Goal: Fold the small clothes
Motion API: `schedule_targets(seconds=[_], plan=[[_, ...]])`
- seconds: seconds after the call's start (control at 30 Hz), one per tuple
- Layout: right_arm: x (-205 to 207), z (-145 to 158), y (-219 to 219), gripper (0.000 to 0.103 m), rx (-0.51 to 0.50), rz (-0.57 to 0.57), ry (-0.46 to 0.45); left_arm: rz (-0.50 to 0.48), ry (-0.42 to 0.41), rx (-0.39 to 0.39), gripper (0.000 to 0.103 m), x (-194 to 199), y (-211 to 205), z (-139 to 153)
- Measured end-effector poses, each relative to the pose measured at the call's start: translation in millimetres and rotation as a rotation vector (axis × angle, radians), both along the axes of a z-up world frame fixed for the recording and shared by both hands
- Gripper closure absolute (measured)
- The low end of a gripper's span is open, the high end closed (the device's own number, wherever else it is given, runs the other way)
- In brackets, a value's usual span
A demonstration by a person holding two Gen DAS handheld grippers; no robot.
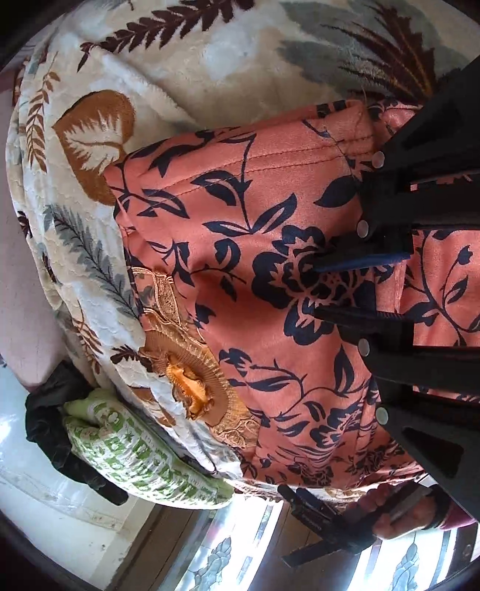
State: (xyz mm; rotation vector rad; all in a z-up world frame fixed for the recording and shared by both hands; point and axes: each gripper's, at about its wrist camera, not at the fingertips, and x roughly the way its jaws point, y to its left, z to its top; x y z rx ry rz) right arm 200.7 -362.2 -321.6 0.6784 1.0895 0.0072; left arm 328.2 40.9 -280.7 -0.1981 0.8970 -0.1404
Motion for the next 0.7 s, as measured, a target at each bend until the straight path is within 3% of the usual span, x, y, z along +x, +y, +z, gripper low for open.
schedule_targets(seconds=[0.2, 0.23, 0.27, 0.33, 0.37, 0.53, 0.7], plan=[[1, 4, 2, 0.081, -0.008, 0.002, -0.033, -0.109, 0.01, 0.007, 0.038, 17, -26, -2], [4, 2, 3, 0.081, -0.008, 0.003, -0.027, -0.13, 0.023, 0.008, 0.043, 20, -31, -5], [4, 1, 3, 0.081, -0.008, 0.003, -0.026, -0.146, 0.043, 0.019, 0.059, 22, -37, -9], [5, 0, 3, 0.081, -0.005, 0.003, -0.031, -0.139, 0.072, 0.097, 0.075, 26, -45, -18], [5, 0, 3, 0.081, -0.005, 0.005, -0.032, -0.133, 0.062, 0.132, 0.09, 26, -47, -20], [1, 4, -1, 0.08, 0.012, -0.01, -0.065, -0.076, 0.053, 0.129, 0.094, 28, -40, -18], [-9, 43, -4, 0.079, -0.004, -0.024, -0.27, 0.017, 0.001, 0.238, 0.095, 23, -32, -13]])
